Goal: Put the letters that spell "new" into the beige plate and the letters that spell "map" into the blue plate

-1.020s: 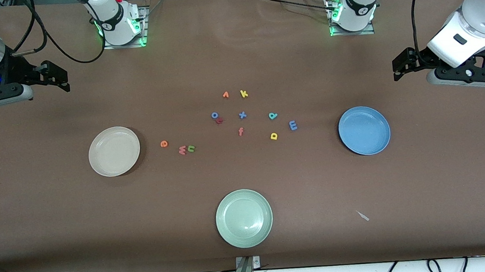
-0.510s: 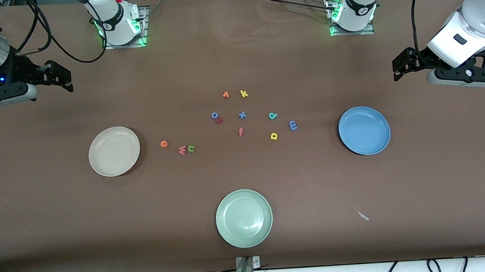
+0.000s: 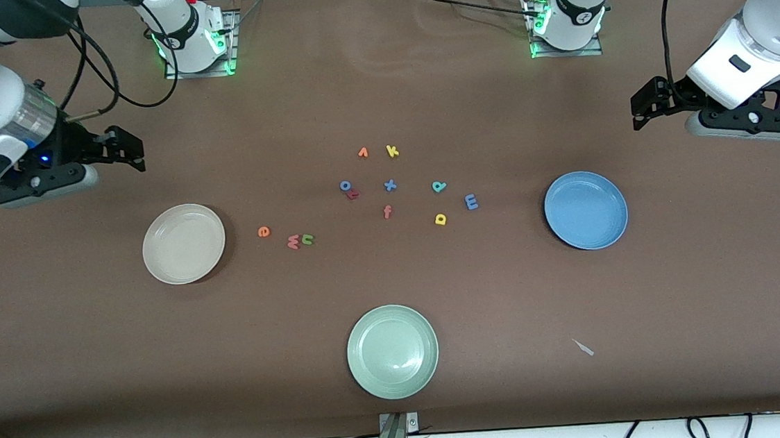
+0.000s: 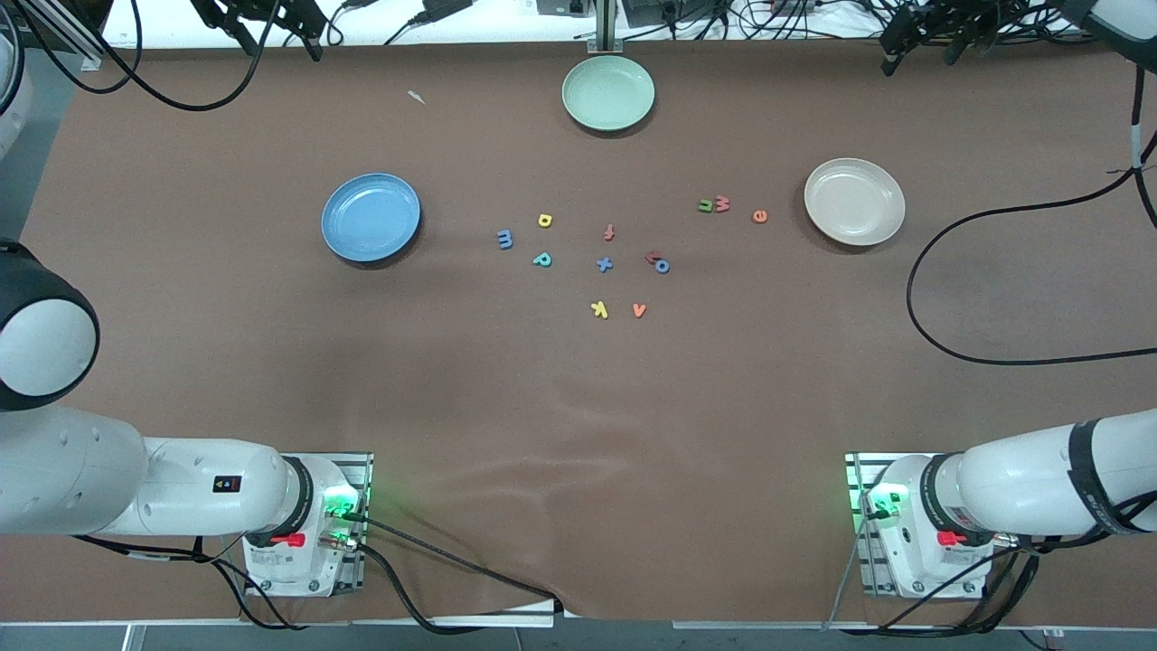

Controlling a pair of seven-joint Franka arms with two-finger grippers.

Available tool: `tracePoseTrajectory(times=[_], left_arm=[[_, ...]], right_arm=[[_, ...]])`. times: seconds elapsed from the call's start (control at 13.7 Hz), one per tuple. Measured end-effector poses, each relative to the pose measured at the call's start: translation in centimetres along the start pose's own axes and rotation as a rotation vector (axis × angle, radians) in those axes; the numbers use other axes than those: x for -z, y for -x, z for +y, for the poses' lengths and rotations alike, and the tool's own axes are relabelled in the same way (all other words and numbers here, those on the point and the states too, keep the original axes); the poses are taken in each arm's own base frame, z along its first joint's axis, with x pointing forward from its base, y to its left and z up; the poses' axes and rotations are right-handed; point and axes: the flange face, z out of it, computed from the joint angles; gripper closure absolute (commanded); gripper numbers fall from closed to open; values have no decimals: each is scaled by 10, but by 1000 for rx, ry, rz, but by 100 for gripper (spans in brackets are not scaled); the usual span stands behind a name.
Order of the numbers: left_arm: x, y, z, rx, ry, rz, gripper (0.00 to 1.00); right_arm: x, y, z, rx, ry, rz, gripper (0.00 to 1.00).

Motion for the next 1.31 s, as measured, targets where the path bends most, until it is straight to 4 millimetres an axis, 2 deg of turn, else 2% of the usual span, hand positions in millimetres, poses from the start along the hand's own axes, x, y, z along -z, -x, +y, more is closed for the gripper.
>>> tracePoseTrajectory(times=[0.15, 0.51, 0.73, 0.87, 0.95, 1.17, 1.31], left_arm=[[0, 0, 0, 0, 0, -4, 0], [-2, 0, 2, -4, 0, -11, 0], [-17, -6, 13, -24, 2, -42, 0], [-42, -16, 30, -57, 6, -86, 0], [-62, -23, 44, -82, 7, -121, 0], [-139, -58, 96, -136, 18, -159, 0], [-183, -78, 124, -146, 33, -152, 0]], right_arm=[[-4, -3, -9, -1, 0, -3, 0], [-3, -2, -9, -3, 0, -3, 0], [-9, -5, -11, -1, -1, -4, 0], [-29, -17, -24, -21, -4, -9, 0], [-46, -25, -35, -31, -6, -12, 0], [-103, -50, -74, -58, -10, -21, 0], [-139, -61, -98, -57, 17, -23, 0]])
